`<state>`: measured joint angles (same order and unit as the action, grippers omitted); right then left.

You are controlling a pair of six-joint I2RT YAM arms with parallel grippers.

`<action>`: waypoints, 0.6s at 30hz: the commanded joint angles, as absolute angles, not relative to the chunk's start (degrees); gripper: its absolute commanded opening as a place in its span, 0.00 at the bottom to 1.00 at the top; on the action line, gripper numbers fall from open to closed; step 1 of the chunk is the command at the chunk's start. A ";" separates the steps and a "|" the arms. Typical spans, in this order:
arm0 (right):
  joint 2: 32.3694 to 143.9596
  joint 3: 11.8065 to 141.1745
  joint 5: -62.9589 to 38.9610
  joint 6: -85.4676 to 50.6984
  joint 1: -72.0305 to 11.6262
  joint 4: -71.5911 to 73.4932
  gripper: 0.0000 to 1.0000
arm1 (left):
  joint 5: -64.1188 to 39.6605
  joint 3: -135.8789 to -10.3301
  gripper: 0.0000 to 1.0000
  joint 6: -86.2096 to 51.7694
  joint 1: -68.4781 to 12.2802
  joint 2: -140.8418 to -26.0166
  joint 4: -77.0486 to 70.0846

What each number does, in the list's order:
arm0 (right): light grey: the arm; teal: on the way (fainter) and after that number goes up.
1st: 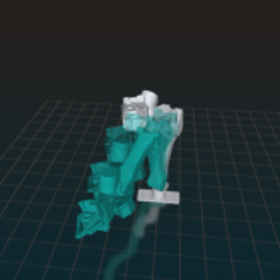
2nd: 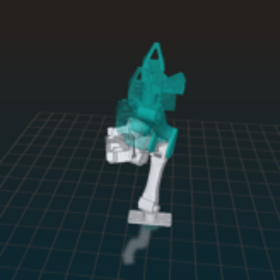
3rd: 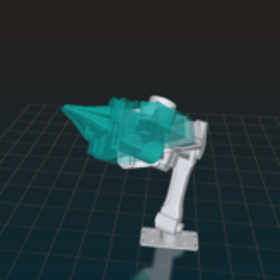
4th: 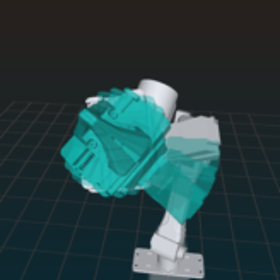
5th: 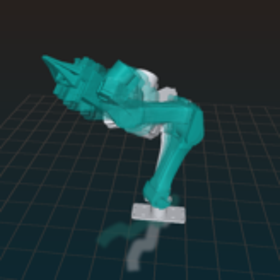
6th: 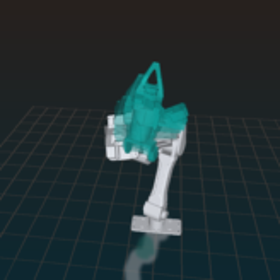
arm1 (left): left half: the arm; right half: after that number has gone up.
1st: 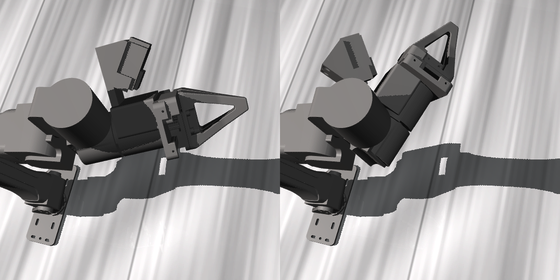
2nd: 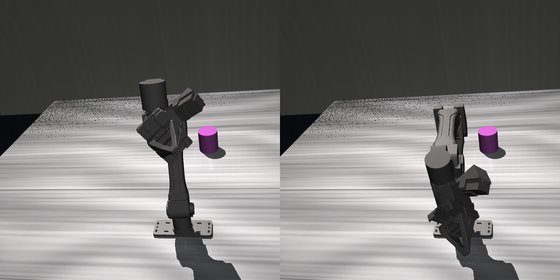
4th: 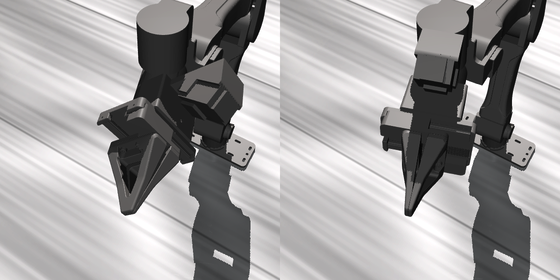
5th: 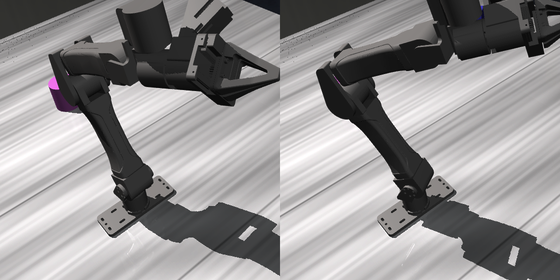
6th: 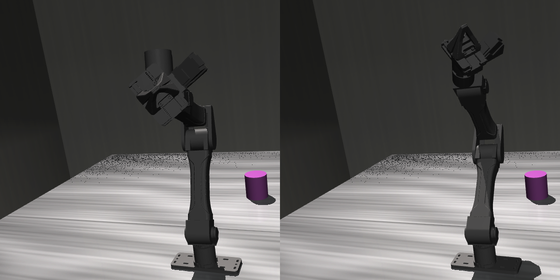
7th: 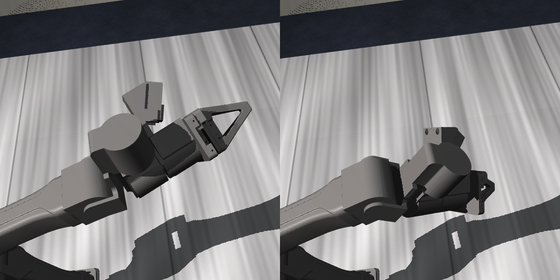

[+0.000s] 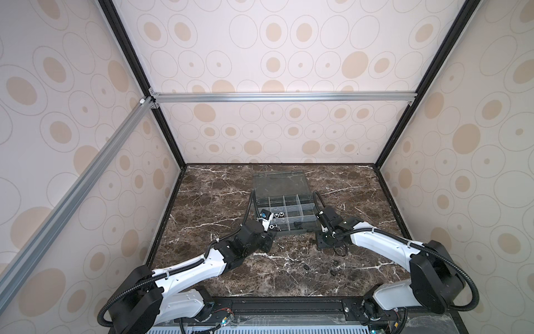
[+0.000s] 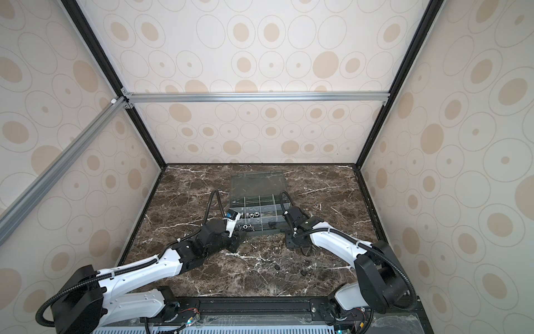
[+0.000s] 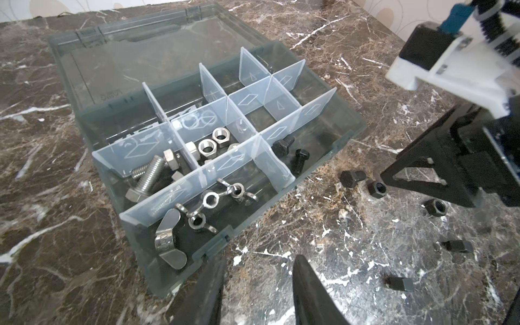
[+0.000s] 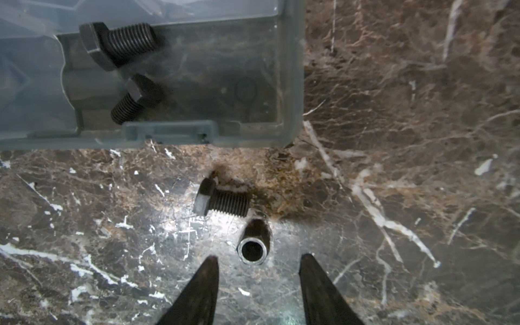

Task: Sort the screws and nuts into containers
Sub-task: Pick up the screw from the center of the table.

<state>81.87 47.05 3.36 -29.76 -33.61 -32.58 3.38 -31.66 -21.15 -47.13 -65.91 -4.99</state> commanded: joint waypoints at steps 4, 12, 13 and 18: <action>85.78 49.61 4.04 -32.87 -35.47 -30.36 0.52 | 4.75 -29.52 0.42 -23.87 -46.67 -61.87 -4.20; 88.19 50.45 4.48 -35.04 -35.55 -28.31 0.54 | 4.44 -27.47 0.42 -25.31 -46.58 -60.03 -4.70; 88.55 50.61 4.61 -35.24 -35.72 -28.28 0.54 | 4.40 -27.40 0.42 -25.40 -46.65 -60.07 -4.66; 89.83 51.28 5.29 -36.09 -36.07 -27.78 0.54 | 4.31 -27.00 0.42 -25.83 -46.60 -59.77 -4.68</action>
<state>88.79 49.95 3.97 -34.54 -35.51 -27.79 3.99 -27.22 -24.56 -47.03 -60.73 -4.69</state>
